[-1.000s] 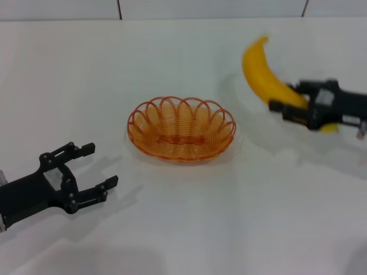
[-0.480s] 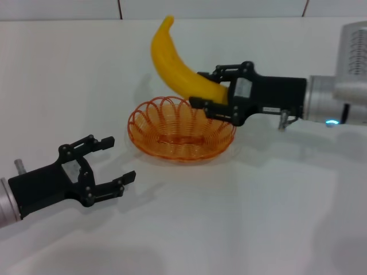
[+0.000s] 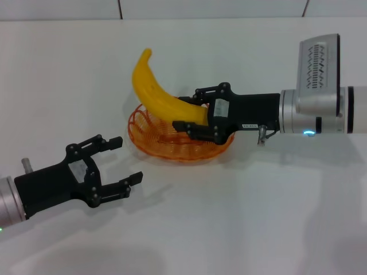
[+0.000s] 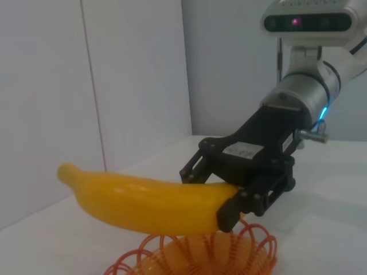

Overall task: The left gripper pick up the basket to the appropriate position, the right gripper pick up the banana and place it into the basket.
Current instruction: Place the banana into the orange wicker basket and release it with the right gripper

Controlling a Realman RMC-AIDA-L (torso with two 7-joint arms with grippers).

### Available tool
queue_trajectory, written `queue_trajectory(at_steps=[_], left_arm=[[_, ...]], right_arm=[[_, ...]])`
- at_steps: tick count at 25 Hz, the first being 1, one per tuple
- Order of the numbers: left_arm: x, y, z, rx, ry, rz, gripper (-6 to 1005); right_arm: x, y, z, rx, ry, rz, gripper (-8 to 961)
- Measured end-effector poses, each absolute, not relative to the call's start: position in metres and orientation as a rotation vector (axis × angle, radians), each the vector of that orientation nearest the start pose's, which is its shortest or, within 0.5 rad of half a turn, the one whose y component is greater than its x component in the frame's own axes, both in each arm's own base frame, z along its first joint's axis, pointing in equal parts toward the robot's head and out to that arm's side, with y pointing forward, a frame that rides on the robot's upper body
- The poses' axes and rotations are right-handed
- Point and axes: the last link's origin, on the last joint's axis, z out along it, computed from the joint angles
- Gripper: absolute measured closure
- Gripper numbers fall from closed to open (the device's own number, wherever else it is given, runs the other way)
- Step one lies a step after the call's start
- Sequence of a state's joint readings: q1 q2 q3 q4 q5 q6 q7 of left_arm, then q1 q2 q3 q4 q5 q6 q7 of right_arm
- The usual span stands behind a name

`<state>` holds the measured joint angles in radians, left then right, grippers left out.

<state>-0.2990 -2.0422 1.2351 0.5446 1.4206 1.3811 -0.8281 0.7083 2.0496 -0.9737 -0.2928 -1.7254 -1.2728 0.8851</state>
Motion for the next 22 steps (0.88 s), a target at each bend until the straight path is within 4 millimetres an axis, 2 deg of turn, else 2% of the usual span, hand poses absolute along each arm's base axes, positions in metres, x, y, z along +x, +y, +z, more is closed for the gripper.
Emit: queue_trajectory(at_steps=[11, 16, 22], left_arm=[[-0.293, 0.275, -0.037, -2.626, -0.208, -0.715, 168], [-0.297, 0.271, -0.035, -2.618, -0.210, -0.709, 168], [-0.303, 0.269, -0.031, -2.585, -0.217, -0.703, 168]], right_arm=[[0.229, 0.357, -0.064, -2.797, 0.203, 0.608, 409], [0.236, 0.350, -0.045, -2.759, 0.232, 0.680, 169], [0.270, 0.324, -0.001, -2.612, 0.256, 0.734, 69]])
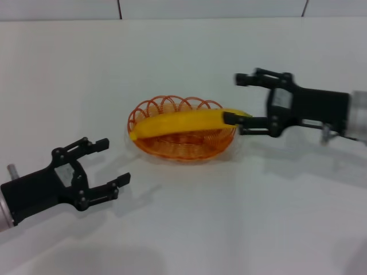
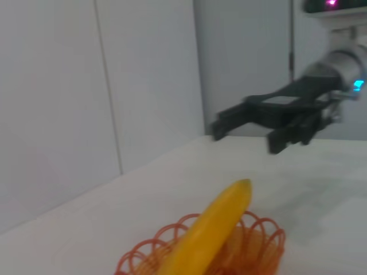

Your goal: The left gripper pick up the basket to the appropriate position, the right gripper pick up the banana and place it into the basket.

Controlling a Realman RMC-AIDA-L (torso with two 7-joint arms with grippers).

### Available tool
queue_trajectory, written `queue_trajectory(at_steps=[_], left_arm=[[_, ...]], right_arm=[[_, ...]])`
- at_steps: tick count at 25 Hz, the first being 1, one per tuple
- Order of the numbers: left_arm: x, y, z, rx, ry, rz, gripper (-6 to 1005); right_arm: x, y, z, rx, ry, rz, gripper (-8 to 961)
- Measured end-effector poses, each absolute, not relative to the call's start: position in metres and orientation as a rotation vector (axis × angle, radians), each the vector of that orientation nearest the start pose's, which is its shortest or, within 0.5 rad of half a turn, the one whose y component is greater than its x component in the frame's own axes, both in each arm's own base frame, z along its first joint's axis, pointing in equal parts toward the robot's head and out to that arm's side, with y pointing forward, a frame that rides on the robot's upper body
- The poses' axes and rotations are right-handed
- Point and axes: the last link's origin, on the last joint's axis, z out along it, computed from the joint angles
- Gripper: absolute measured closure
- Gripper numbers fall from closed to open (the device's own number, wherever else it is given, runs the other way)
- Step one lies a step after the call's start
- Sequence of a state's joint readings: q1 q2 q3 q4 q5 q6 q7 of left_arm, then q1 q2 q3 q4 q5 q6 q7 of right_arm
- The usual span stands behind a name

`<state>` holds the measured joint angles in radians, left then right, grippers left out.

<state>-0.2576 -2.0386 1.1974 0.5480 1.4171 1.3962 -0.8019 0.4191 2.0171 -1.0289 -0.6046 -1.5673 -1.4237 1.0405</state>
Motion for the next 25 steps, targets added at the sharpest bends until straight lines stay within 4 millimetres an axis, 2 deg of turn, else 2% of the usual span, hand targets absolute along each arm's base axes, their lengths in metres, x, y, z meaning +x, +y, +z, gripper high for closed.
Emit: queue_trajectory(at_steps=[6, 9, 25], left_arm=[[-0.313, 0.261, -0.026, -2.545, -0.234, -0.696, 168], [-0.314, 0.259, -0.025, -2.543, -0.234, -0.693, 168], [-0.312, 0.263, -0.027, -2.536, -0.231, -0.692, 168]], right_arm=[[0.317, 0.292, 0.019, -2.536, 0.388, 0.662, 71], [0.330, 0.285, 0.027, -2.477, 0.439, 0.653, 71], [0.337, 0.282, 0.024, -2.448, 0.422, 0.649, 70]])
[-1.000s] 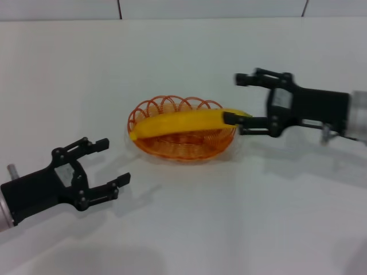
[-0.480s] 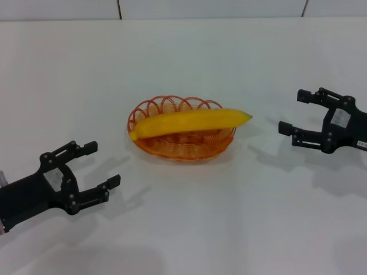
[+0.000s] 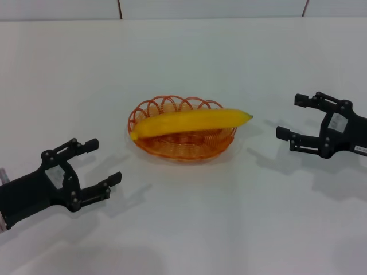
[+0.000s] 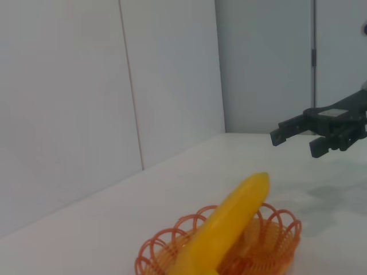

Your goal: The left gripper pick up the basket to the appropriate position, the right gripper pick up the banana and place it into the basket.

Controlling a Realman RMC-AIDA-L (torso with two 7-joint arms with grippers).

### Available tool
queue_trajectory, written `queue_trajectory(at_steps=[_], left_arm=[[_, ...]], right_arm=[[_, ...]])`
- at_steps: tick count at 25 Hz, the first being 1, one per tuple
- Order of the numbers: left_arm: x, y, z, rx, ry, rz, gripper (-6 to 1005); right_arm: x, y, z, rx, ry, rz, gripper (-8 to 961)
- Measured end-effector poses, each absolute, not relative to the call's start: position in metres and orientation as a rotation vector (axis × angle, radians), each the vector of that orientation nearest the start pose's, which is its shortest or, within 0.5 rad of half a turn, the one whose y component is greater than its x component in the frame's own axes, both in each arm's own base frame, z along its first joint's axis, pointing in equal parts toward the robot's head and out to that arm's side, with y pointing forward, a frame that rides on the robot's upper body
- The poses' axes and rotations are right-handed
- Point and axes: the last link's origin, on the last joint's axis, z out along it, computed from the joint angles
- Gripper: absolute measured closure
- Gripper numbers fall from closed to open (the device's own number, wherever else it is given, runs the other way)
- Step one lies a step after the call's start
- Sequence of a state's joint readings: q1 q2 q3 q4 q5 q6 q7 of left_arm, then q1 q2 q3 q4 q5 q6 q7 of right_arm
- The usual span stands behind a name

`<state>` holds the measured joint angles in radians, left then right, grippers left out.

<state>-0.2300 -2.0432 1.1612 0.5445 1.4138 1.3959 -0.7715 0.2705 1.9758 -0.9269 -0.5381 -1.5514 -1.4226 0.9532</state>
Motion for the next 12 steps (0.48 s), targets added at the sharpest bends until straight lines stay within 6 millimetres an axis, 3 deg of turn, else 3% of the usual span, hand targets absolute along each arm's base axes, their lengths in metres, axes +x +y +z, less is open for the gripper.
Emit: queue_trajectory(at_steps=[12], left_arm=[[-0.3157, 0.2648, -0.0240, -2.496, -0.258, -0.697, 168]], right_arm=[[0.3329, 0.2856, 0.0193, -2.460, 0.415, 0.653, 70]])
